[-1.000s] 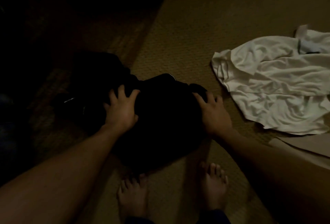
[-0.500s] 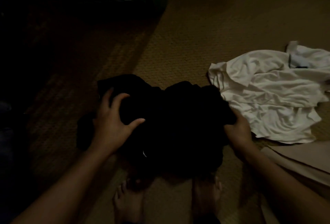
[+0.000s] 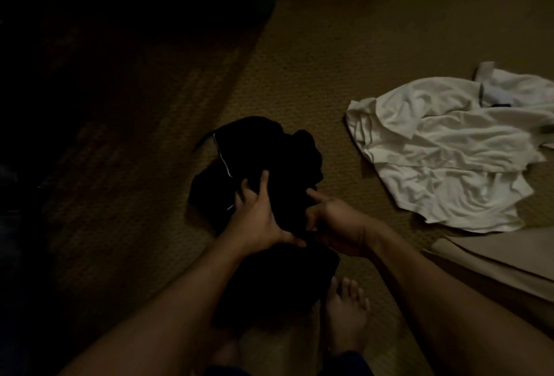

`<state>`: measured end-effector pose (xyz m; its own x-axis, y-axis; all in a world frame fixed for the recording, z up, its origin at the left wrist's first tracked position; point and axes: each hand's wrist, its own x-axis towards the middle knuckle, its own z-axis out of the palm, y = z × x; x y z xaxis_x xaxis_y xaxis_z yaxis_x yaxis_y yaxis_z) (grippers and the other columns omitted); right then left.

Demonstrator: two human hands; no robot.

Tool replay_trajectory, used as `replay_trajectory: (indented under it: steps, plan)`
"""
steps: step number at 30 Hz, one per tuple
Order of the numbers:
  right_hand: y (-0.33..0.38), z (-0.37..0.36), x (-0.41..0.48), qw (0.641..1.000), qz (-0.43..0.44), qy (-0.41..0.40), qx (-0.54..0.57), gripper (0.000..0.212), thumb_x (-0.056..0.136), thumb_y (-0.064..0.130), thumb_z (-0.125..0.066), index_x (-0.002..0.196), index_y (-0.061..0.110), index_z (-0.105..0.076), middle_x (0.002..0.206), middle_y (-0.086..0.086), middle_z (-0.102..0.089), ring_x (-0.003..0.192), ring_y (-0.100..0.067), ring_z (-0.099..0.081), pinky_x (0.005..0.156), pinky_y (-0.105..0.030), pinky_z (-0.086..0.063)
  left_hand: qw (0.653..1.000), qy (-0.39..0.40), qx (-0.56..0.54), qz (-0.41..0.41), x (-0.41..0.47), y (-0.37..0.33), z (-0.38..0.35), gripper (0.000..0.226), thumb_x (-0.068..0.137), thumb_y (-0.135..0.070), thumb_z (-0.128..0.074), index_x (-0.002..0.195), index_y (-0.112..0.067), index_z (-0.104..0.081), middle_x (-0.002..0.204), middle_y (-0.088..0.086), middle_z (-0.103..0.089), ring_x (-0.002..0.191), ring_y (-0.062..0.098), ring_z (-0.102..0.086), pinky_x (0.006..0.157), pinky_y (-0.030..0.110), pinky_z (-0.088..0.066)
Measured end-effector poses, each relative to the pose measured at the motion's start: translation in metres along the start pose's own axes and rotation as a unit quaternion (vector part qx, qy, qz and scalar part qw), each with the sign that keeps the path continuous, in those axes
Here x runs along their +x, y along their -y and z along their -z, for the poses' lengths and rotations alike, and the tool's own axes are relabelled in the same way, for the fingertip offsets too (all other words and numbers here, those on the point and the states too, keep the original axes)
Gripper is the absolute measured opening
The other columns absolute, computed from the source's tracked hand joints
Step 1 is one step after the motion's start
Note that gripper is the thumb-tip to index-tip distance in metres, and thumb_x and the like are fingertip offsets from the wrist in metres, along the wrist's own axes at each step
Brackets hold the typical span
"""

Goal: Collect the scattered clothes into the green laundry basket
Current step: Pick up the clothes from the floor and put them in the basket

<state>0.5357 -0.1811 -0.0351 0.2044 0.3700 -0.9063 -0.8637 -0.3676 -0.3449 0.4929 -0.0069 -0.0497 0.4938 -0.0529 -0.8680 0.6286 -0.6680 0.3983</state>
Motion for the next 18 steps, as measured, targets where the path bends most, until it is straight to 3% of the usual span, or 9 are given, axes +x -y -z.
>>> replay_trajectory:
  steps: [2,5,7,9,11,15,18]
  plan:
    - [0.004,-0.004,-0.010,1.000,0.002,0.004,-0.012,0.054,0.081,-0.014,-0.038,0.103,0.029,-0.062,0.077,0.004,-0.062,0.069,-0.009,-0.053,0.062,-0.024,-0.039,0.998,-0.066,0.015,-0.005,-0.003,-0.001,-0.003,0.139,0.066,-0.052,-0.089,0.157,-0.039,0.015,0.166,0.007,0.013,0.154,0.034,0.000,0.122,0.054,-0.023]
    - [0.017,-0.010,-0.030,0.997,0.016,-0.002,-0.070,0.048,0.068,0.001,-0.052,0.110,0.019,-0.069,0.093,-0.011,-0.061,0.084,-0.024,-0.052,0.071,-0.033,-0.041,0.988,-0.146,-0.040,-0.023,-0.016,-0.001,-0.003,0.110,0.077,-0.040,-0.083,0.159,-0.042,-0.009,0.161,0.011,-0.021,0.146,0.031,-0.031,0.116,0.049,-0.037]
    - [0.026,-0.011,-0.048,0.990,0.050,-0.028,-0.129,0.046,0.069,0.012,-0.057,0.112,0.019,-0.070,0.101,-0.016,-0.070,0.089,-0.026,-0.064,0.079,-0.041,-0.050,0.982,-0.176,-0.065,-0.038,-0.037,-0.008,0.005,0.097,0.080,-0.032,-0.081,0.157,-0.039,-0.022,0.153,0.010,-0.036,0.138,0.028,-0.044,0.111,0.041,-0.043]
    - [0.038,-0.013,-0.073,0.975,0.096,-0.083,-0.180,0.035,0.083,0.016,-0.061,0.115,0.028,-0.069,0.105,-0.001,-0.074,0.097,-0.017,-0.071,0.090,-0.045,-0.057,0.980,-0.181,-0.079,-0.035,-0.065,-0.020,0.019,0.092,0.083,-0.027,-0.079,0.157,-0.038,-0.026,0.151,0.007,-0.038,0.137,0.025,-0.044,0.106,0.036,-0.043]
    - [0.049,-0.020,-0.102,0.966,0.123,-0.128,-0.190,0.043,0.091,0.018,-0.065,0.131,0.033,-0.060,0.112,0.011,-0.068,0.102,-0.006,-0.066,0.093,-0.038,-0.057,0.977,-0.183,-0.101,-0.028,-0.091,-0.031,0.032,0.089,0.084,-0.031,-0.078,0.156,-0.040,-0.025,0.151,0.003,-0.036,0.137,0.023,-0.042,0.108,0.040,-0.043]
    - [0.083,-0.030,-0.169,0.911,0.228,-0.243,-0.244,0.075,0.088,0.036,-0.074,0.150,0.039,-0.033,0.150,0.012,-0.039,0.135,-0.004,-0.041,0.106,-0.029,-0.040,0.969,-0.228,-0.089,-0.023,-0.151,-0.065,0.073,0.087,0.085,-0.039,-0.076,0.155,-0.040,-0.026,0.152,0.003,-0.036,0.138,0.024,-0.040,0.111,0.043,-0.041]
    - [0.120,-0.033,-0.219,0.883,0.282,-0.233,-0.295,0.083,0.090,0.045,-0.069,0.157,0.044,-0.018,0.164,0.016,-0.019,0.149,-0.002,-0.017,0.120,-0.034,-0.027,0.964,-0.258,-0.023,-0.055,-0.200,-0.099,0.104,0.084,0.086,-0.035,-0.074,0.155,-0.038,-0.027,0.156,0.006,-0.033,0.142,0.026,-0.036,0.112,0.042,-0.041]
